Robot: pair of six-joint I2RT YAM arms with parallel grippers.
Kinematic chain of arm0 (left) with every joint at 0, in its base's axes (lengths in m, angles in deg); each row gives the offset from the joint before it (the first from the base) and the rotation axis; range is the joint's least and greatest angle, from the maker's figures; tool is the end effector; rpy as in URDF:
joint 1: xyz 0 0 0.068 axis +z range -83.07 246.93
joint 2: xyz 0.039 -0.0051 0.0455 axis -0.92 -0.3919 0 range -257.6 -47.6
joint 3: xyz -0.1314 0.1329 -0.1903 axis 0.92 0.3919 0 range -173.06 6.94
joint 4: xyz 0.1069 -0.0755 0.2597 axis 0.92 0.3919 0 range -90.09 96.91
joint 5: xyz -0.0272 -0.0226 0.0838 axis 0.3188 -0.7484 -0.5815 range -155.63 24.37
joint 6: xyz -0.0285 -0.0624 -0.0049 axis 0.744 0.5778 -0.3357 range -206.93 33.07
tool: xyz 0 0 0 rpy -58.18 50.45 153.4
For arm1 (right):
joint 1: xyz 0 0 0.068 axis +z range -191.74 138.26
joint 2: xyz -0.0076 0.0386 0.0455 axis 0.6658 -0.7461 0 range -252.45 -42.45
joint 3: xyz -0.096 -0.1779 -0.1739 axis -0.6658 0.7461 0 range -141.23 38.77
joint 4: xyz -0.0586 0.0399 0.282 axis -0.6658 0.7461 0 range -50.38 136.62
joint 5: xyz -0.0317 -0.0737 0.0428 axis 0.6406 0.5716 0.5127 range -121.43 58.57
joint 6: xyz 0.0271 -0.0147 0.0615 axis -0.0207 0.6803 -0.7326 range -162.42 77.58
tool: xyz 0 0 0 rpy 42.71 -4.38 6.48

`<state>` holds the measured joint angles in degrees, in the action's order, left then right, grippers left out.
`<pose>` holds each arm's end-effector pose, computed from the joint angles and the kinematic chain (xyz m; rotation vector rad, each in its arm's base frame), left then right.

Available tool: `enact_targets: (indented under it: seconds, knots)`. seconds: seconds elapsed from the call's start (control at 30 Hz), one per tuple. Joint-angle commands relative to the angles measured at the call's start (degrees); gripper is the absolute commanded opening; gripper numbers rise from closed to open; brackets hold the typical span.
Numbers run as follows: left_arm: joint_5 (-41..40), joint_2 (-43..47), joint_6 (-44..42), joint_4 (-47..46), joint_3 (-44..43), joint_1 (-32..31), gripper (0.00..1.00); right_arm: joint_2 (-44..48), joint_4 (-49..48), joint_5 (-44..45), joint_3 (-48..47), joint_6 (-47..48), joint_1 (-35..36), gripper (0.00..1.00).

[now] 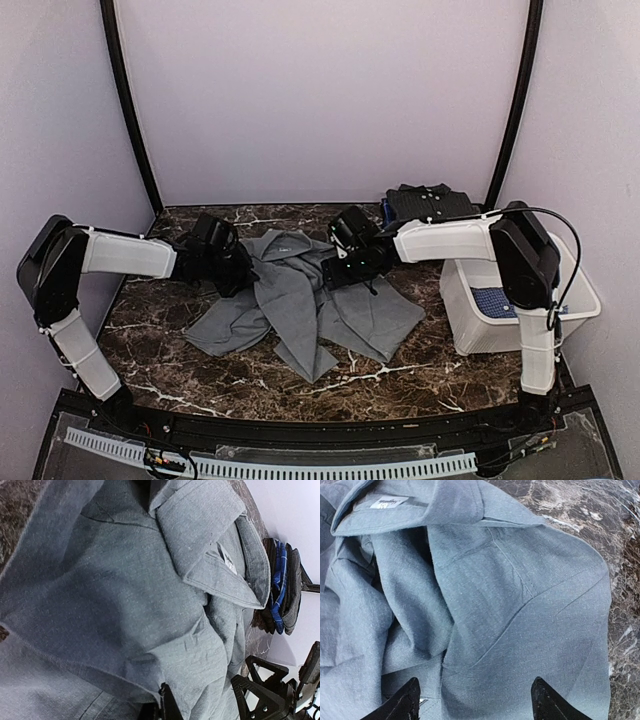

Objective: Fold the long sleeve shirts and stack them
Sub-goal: Pick up the crumpled shirt from the center of the board.

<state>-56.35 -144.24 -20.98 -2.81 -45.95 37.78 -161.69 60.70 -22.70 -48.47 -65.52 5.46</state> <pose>0.3344 -0.1969 0.1372 -0.7024 2.4041 -0.9780 0.3386 0.3532 0.1398 -0.4620 2.4690 0.3260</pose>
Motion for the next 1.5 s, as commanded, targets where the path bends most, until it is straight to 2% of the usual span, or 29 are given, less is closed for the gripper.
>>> enact_targets:
  seconds: [0.0, 0.07, 0.13, 0.2, 0.3, 0.4, 0.5, 0.6, 0.67, 0.87, 1.03, 1.2, 1.47]
  knots:
    - [-7.5, 4.2, -7.6, 9.8, -4.5, -0.1, 0.0, -1.5, -0.6, -0.3, -1.1, -0.3, 0.5, 0.68]
    - [-11.4, 5.6, -10.5, 13.3, -6.7, -0.1, 0.0, -2.8, 0.6, 0.4, -2.6, -0.6, 0.5, 0.58]
    - [-14.2, 7.5, -13.2, 16.1, -8.7, 0.2, 0.0, -3.7, 1.5, 1.2, -3.8, -0.6, 0.4, 0.54]
    - [-16.0, 8.9, -15.6, 18.0, -10.4, 0.5, 0.0, -4.5, 2.3, 1.3, -4.9, -0.6, 0.4, 0.54]
    - [-17.0, 10.4, -18.8, 19.7, -12.5, 1.1, 0.0, -5.5, 2.7, 0.8, -6.2, -0.5, 0.3, 0.6]
    - [-17.4, 11.4, -20.6, 21.2, -13.9, 1.4, 0.0, -6.6, 3.2, 0.7, -7.3, -0.6, 0.3, 0.6]
    - [-18.1, 12.1, -22.2, 22.3, -15.5, 1.4, 0.0, -6.6, 4.0, 2.2, -7.7, -1.3, 0.3, 0.43]
    - [-20.7, 12.5, -24.5, 25.5, -17.9, 1.8, 0.0, -5.0, 4.8, 6.1, -7.4, -2.9, -0.1, 0.14]
    - [-23.8, 13.0, -26.6, 28.2, -21.3, 2.2, 0.0, -3.3, 4.8, 8.7, -6.9, -3.0, -0.6, 0.0]
    - [-33.0, 16.9, -35.8, 31.6, -29.8, 4.3, 0.0, 3.9, 5.4, 15.9, -8.7, -0.7, -2.6, 0.0]
    - [-38.1, 22.3, -48.9, 25.5, -35.0, 4.6, 0.0, 11.8, 2.7, 21.7, -11.9, 3.8, -3.6, 0.0]
    - [-35.1, 29.3, -59.9, 16.5, -37.7, 4.6, 0.0, 20.2, -3.8, 23.7, -13.3, 10.7, -3.7, 0.0]
    - [-23.8, 37.2, -68.0, 9.2, -42.8, 4.6, 0.0, 33.4, -12.5, 18.3, -15.0, 18.6, -3.6, 0.0]
